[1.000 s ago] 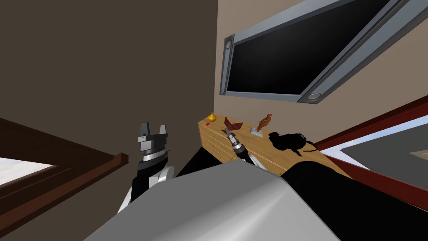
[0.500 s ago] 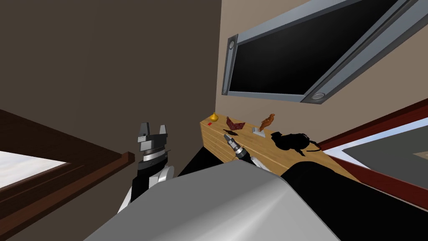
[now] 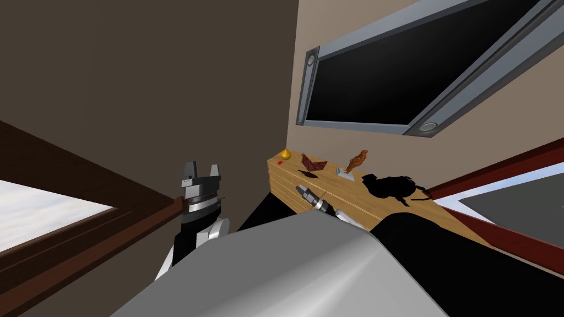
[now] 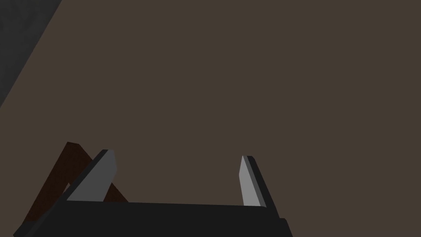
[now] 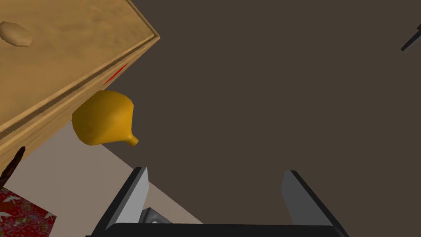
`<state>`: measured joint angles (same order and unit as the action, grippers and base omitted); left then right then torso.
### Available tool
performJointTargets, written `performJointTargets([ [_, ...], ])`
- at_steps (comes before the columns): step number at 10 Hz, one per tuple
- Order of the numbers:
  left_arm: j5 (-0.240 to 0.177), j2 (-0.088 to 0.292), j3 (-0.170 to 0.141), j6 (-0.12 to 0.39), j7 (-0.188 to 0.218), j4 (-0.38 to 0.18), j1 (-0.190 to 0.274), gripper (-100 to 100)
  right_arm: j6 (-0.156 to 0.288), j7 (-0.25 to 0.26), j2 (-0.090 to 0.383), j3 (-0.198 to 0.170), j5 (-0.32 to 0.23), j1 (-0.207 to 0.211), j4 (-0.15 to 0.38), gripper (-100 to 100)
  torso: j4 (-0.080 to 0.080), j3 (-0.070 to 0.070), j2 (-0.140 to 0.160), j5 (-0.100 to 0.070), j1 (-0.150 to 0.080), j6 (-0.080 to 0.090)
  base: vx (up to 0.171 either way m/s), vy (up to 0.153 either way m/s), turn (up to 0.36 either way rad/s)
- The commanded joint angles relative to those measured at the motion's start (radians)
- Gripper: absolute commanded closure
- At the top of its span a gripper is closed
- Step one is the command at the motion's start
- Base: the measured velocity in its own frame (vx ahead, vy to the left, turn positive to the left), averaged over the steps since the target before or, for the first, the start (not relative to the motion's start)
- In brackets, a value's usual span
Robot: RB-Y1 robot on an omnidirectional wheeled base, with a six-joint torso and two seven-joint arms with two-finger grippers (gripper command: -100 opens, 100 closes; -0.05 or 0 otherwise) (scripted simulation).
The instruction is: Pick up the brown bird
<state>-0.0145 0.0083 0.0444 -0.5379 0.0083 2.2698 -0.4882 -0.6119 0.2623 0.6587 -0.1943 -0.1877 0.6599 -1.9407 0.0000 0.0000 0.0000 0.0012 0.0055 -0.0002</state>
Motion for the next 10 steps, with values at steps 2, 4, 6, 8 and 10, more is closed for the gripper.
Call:
performJointTargets([
  [2, 0.0, 0.0, 0.0, 0.0, 0.0, 0.0, 0.0, 0, 0.016, 0.004, 0.06, -0.012, -0.005, 0.005, -0.004, -100, 0.0, 0.0, 0.0, 0.0, -0.001, 0.0, 0.001, 0.049, 0.004],
  [4, 0.0, 0.0, 0.0, 0.0, 0.0, 0.0, 0.0, 0, 0.005, 0.009, 0.128, -0.022, -0.007, 0.018, 0.032, -100, 0.0, 0.0, 0.0, 0.0, -0.002, 0.0, 0.0, 0.061, 0.049],
  [6, 0.0, 0.0, 0.0, 0.0, 0.0, 0.0, 0.0, 0, -0.006, 0.013, 0.192, -0.031, -0.008, 0.031, 0.069, -100, 0.0, 0.001, 0.001, 0.0, -0.001, 0.0, -0.016, 0.081, 0.045],
  [8, 0.0, 0.0, 0.0, 0.0, 0.0, 0.0, 0.0, 0, -0.017, 0.015, 0.243, -0.039, -0.009, 0.043, 0.107, -100, 0.0, 0.0, 0.0, 0.0, -0.003, 0.0, 0.006, 0.055, 0.033],
  [10, 0.0, 0.0, 0.0, 0.0, 0.0, 0.0, 0.0, 0, -0.028, 0.016, 0.308, -0.046, -0.009, 0.054, 0.145, -100, 0.0, 0.0, 0.0, 0.0, -0.002, 0.0, -0.006, 0.079, 0.06],
])
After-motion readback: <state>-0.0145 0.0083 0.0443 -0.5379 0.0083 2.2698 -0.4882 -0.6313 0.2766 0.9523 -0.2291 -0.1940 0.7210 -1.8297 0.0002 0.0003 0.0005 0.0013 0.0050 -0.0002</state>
